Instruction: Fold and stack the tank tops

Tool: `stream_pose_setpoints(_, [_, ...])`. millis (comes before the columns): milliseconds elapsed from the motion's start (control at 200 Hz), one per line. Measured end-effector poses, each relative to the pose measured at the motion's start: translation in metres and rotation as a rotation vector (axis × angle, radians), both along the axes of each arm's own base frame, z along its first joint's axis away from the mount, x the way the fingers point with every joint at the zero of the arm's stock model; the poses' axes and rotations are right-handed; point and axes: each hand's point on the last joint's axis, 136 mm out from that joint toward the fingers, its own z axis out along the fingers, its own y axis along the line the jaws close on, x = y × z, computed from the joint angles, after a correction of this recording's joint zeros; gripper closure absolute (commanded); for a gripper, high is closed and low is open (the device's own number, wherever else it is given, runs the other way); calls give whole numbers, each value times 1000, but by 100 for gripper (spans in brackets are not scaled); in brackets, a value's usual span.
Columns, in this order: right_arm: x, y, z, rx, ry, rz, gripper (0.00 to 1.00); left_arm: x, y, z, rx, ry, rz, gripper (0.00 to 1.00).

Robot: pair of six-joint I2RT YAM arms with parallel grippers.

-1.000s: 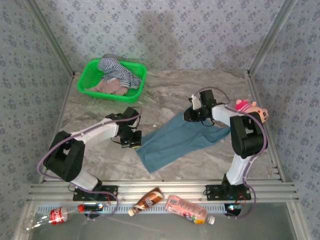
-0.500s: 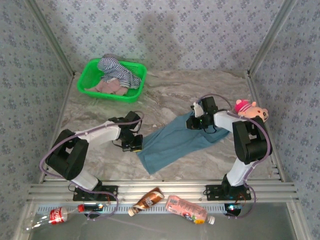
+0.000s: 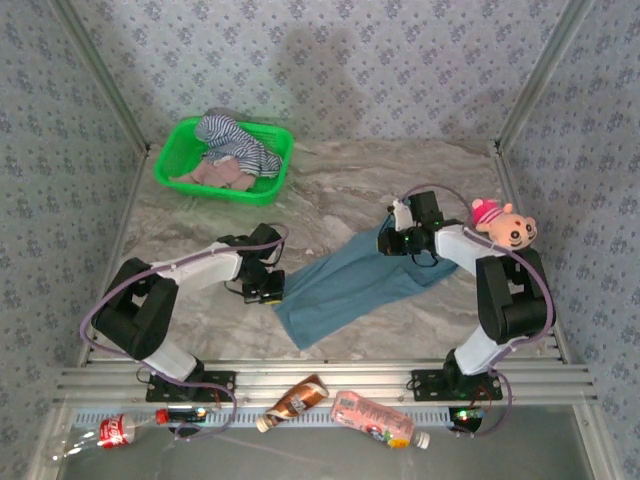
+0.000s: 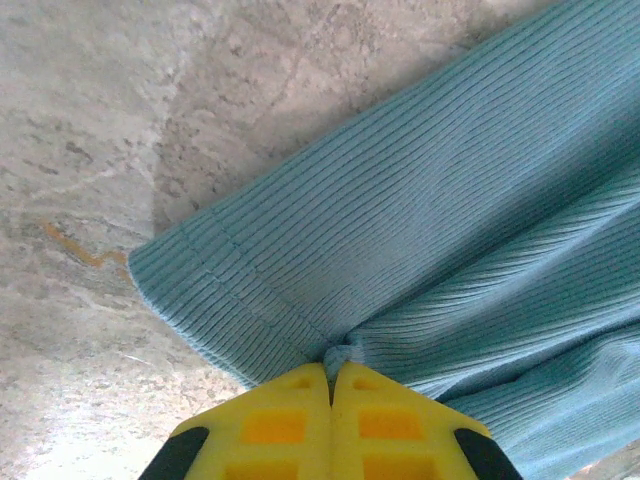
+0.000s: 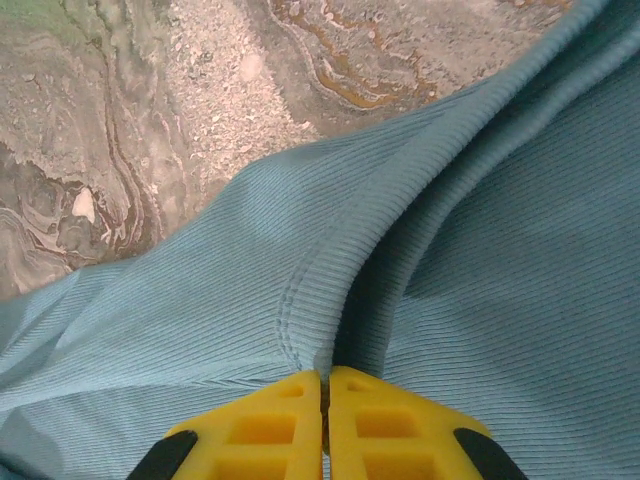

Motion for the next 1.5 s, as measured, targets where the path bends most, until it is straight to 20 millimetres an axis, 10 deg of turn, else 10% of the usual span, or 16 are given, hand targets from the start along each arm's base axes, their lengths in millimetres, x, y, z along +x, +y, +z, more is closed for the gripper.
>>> stream_pose_setpoints(235, [-2,-11,-8,-33,26,-29,91,-5,-8,-5,-1,13,-36,95])
stream_pose_setpoints(585, [-7,-23,-28,-83,104,-59,88,3,-13,7,-7,4,-80,61])
stream_pose_setpoints(849, [-2,-31,-17,-115,125,-75,74,50,-15,37,-45,-80,-57,58])
stream_pose_setpoints(1059, [4,-37,-3,-125,133,-92,69,68,-23,12,-15,-45,-90,56])
stream_pose_setpoints(1499, [99,-40,20,-88,16,-195,59,71,-23,-7,73,-37,-195,55])
